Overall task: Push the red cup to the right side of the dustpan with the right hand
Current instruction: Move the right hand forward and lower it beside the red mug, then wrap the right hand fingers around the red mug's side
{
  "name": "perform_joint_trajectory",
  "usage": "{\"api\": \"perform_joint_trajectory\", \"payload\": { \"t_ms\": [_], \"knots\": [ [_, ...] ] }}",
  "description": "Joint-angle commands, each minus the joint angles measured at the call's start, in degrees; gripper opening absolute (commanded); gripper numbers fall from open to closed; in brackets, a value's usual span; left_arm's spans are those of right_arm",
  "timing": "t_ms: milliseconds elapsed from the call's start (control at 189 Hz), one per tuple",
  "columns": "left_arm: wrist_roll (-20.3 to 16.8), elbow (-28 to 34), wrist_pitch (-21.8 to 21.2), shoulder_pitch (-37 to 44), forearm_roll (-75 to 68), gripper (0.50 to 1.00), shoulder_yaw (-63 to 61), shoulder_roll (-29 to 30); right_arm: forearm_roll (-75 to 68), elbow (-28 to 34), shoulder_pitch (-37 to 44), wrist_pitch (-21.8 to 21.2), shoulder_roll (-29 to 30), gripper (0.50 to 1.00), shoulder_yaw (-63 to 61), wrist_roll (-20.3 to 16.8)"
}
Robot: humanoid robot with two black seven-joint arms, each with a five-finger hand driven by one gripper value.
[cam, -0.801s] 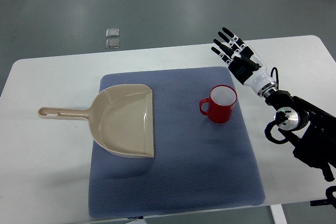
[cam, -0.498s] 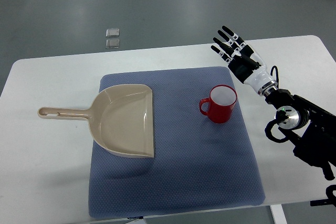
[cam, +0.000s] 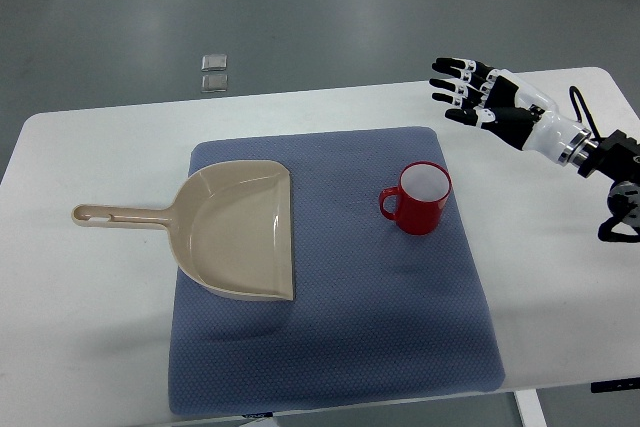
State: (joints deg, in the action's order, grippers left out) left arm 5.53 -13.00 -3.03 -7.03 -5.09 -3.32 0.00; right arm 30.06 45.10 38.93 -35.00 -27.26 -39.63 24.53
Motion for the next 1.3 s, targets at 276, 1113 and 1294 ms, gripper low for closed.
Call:
{"api": "perform_joint_trajectory", "payload": {
  "t_ms": [276,1113,1294],
  "knots": [
    [0.0,0.0,0.0,0.0,0.0,1.000,0.1,0.0,19.9,6.7,-4.4,0.0,-6.1,0.934,0.5,4.0],
    [0.0,0.0,0.0,0.0,0.0,1.000,0.1,0.0,23.3,4.2,-8.5,6.7,1.2,0.934,0.3,6.6],
    [0.2,0.0,0.0,0.0,0.0,1.000,0.1,0.0,23.2,3.3,-8.7,8.1,2.2,0.934,0.2,6.7]
  ]
}}
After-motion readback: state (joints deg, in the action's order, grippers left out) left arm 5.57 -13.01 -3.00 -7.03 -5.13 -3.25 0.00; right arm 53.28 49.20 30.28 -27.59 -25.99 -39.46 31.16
